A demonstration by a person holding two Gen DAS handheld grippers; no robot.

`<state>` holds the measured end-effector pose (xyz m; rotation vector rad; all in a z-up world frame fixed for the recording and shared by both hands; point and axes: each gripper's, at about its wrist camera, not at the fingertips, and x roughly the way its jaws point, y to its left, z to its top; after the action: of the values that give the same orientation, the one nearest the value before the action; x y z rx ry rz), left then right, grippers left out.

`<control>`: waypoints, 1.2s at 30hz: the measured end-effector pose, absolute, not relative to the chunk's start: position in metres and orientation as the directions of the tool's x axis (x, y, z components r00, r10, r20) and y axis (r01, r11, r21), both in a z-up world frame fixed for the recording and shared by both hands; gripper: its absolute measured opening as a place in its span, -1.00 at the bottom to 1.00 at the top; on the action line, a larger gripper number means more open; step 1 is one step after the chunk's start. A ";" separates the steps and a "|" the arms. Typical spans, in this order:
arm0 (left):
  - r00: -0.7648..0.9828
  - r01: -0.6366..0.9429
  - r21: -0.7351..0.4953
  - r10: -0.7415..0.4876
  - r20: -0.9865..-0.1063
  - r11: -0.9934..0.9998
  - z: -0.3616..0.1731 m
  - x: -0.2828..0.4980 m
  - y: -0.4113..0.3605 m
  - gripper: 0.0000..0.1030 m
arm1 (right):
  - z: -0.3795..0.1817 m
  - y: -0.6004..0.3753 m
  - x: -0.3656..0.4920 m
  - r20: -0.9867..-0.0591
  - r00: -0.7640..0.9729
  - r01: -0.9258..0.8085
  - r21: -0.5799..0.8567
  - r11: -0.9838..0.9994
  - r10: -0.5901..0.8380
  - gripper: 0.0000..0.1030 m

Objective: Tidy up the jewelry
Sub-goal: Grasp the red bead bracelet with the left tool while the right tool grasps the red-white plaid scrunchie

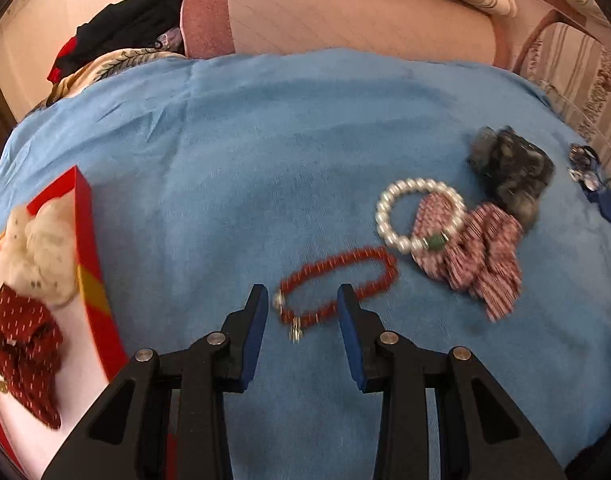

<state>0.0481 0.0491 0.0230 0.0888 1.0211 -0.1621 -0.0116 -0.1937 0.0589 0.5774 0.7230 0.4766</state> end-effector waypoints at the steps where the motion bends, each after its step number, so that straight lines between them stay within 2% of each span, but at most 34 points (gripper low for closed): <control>1: 0.509 0.173 -0.002 -0.091 -0.856 0.985 0.021 0.052 0.048 -0.33 | 0.058 -0.193 -0.012 -0.475 0.655 -0.205 0.638 0.743 0.588 -0.29; 7: 0.508 0.158 0.037 -0.049 -0.860 0.987 0.014 0.063 0.040 -0.33 | 0.056 -0.191 -0.008 -0.492 0.646 -0.205 0.625 0.753 0.584 -0.29; 12: 0.529 0.168 -0.036 -0.121 -0.840 0.985 0.014 0.033 0.035 -0.76 | 0.052 -0.189 -0.006 -0.520 0.641 -0.184 0.610 0.771 0.565 -0.29; 14: 0.522 0.181 -0.067 -0.154 -0.839 0.981 0.014 0.019 0.033 -0.86 | 0.050 -0.188 -0.005 -0.526 0.637 -0.177 0.612 0.771 0.563 -0.29; 25: 0.514 0.183 -0.100 -0.182 -0.838 0.978 0.014 0.026 0.032 -0.85 | 0.036 -0.174 0.001 -0.586 0.601 -0.158 0.579 0.800 0.543 -0.29; 32: 0.522 0.201 -0.074 -0.171 -0.835 0.977 0.009 0.044 0.028 -0.85 | 0.020 -0.159 0.014 -0.641 0.574 -0.142 0.536 0.832 0.510 -0.29; 35: 0.566 0.196 -0.039 -0.146 -0.811 0.980 0.010 0.034 0.022 -0.86 | 0.013 -0.142 0.022 -0.678 0.566 -0.159 0.469 0.869 0.470 -0.29; 36: 0.567 0.189 -0.060 -0.158 -0.808 0.980 0.012 0.031 0.024 -0.86 | 0.010 -0.136 0.024 -0.690 0.560 -0.170 0.447 0.878 0.460 -0.61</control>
<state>0.0313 0.0242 0.0117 0.0348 0.9465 -0.2039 0.0239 -0.1360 0.0099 0.3501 0.9060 0.3802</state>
